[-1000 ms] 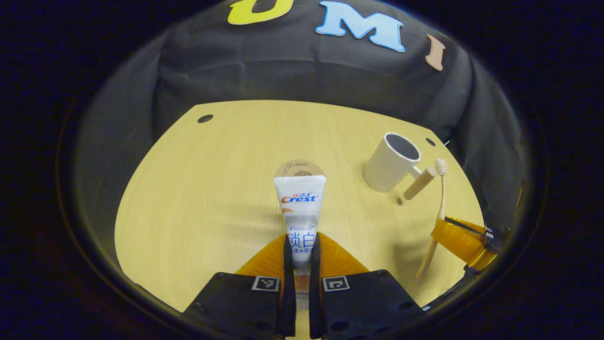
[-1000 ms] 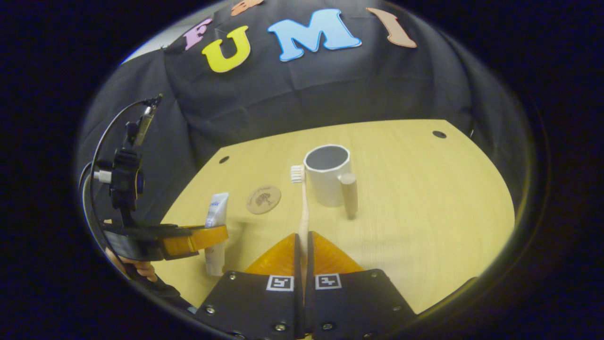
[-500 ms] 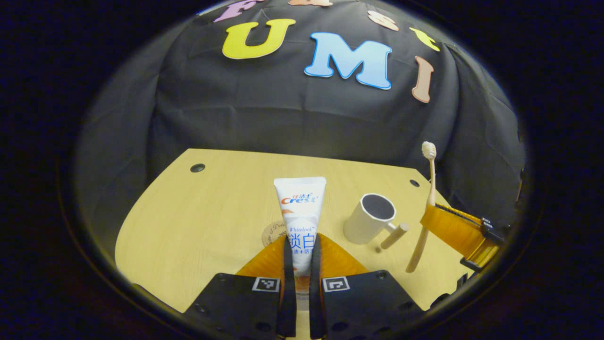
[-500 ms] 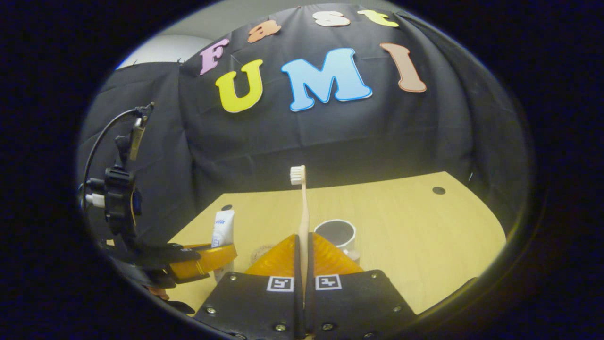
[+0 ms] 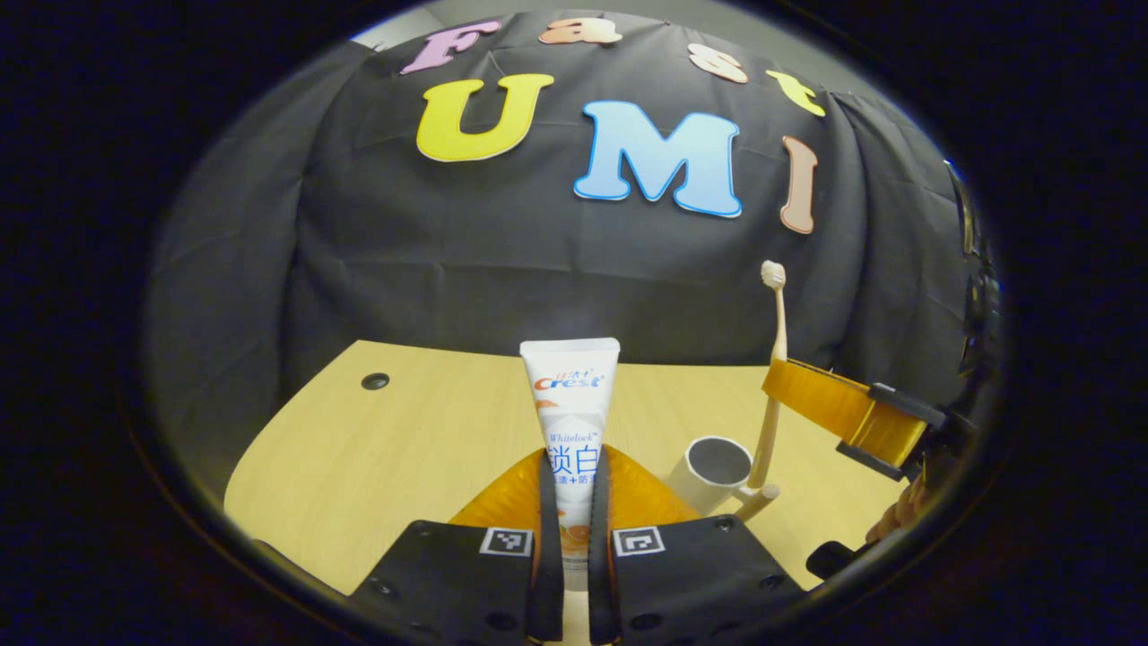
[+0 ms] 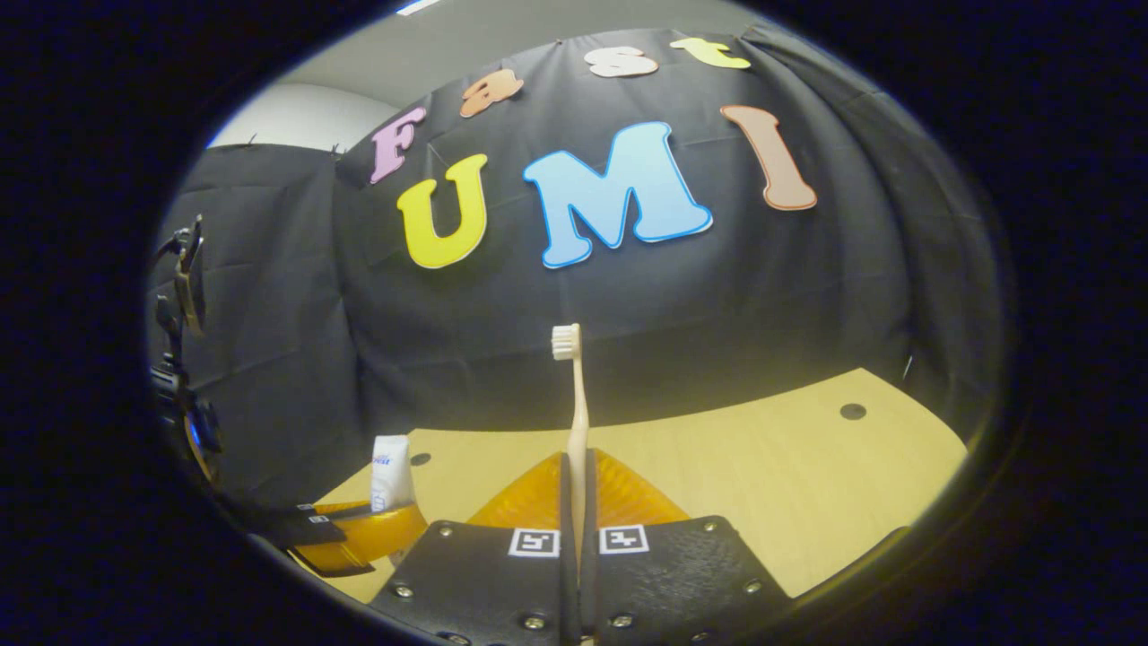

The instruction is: Put the toothbrush and toothpaste on the desktop into the cup, then pick up the cup and place it on the coaster on the desktop.

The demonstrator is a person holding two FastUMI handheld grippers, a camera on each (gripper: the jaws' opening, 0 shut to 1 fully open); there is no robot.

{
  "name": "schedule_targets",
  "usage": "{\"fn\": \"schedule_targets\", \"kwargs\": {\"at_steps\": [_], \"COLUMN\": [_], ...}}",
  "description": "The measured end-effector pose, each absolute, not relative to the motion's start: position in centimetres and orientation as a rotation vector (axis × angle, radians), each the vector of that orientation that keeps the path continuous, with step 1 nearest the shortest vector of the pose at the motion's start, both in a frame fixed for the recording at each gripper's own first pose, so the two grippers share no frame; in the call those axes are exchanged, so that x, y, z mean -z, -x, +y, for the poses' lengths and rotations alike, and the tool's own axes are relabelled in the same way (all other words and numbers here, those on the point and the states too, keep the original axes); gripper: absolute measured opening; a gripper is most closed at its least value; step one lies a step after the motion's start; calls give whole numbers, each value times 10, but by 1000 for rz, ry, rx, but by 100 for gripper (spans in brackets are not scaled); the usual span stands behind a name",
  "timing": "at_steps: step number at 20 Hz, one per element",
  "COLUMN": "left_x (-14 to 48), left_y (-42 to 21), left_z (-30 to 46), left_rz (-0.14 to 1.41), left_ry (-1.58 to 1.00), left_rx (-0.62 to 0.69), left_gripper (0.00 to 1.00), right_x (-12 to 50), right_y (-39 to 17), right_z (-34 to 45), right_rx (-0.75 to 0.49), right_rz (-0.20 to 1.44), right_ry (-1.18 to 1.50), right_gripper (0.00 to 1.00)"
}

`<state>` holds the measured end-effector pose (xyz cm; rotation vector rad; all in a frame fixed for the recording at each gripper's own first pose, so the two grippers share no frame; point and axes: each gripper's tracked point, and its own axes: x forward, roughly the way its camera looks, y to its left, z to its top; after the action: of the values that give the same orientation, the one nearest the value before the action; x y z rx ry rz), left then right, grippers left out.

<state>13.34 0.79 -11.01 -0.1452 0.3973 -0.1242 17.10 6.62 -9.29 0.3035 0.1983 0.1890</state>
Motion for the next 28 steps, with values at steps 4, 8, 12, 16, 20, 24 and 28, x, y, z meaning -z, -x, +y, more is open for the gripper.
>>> {"fn": "schedule_targets", "kwargs": {"at_steps": [4,8,12,16,20,24,28], "left_x": [99,96,98,100,101,103,103], "left_y": [-140,-139,-138,-137,-137,-138,-142], "left_z": [6,1,-3,-6,-15,-23,-35], "left_rz": [356,351,357,363,366,364,355], "left_ry": [151,148,151,152,159,171,191], "left_rx": [121,123,125,127,136,140,150], "left_gripper": [18,18,18,18,18,18,18], "right_x": [109,138,161,174,176,170,152], "right_y": [-193,-206,-209,-202,-189,-180,-174], "right_z": [63,61,59,55,55,52,38], "right_rx": [-181,-173,-161,-150,-166,-175,-158], "right_rz": [186,229,280,328,361,348,313], "right_ry": [-272,-216,-172,-122,-107,-81,-85], "right_gripper": [2,2,3,4,26,68,79]}}
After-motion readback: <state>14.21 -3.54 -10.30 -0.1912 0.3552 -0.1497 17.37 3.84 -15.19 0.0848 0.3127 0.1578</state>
